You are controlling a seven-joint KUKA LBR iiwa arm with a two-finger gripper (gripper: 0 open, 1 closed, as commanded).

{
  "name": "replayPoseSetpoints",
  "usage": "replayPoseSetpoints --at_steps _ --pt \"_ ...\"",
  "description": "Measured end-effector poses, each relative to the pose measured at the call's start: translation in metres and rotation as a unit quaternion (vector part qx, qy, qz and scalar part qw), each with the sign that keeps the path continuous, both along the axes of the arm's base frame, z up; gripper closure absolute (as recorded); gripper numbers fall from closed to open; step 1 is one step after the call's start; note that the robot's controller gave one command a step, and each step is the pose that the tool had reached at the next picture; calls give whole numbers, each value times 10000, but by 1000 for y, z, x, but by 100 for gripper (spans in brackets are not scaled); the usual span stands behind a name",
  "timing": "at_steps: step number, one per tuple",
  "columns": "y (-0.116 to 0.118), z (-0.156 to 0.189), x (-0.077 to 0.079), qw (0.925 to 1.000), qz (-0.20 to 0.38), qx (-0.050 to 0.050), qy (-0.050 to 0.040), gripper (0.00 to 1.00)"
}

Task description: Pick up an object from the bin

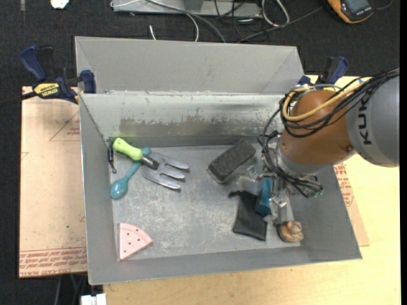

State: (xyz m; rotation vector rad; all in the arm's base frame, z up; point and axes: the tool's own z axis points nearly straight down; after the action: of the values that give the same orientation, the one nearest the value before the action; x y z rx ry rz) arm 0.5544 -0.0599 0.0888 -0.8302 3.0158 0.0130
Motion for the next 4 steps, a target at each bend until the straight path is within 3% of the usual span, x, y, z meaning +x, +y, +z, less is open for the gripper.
replayPoseSetpoints --at_steps 1,2,3,4 --pt "4 -7 -2 9960 896 9 9 0" --pt "14 -15 -8 9980 -635 25 20 0" --pt "23 -18 -15 9976 691 20 3 100" --pt "23 -18 -15 9976 691 20 3 100"
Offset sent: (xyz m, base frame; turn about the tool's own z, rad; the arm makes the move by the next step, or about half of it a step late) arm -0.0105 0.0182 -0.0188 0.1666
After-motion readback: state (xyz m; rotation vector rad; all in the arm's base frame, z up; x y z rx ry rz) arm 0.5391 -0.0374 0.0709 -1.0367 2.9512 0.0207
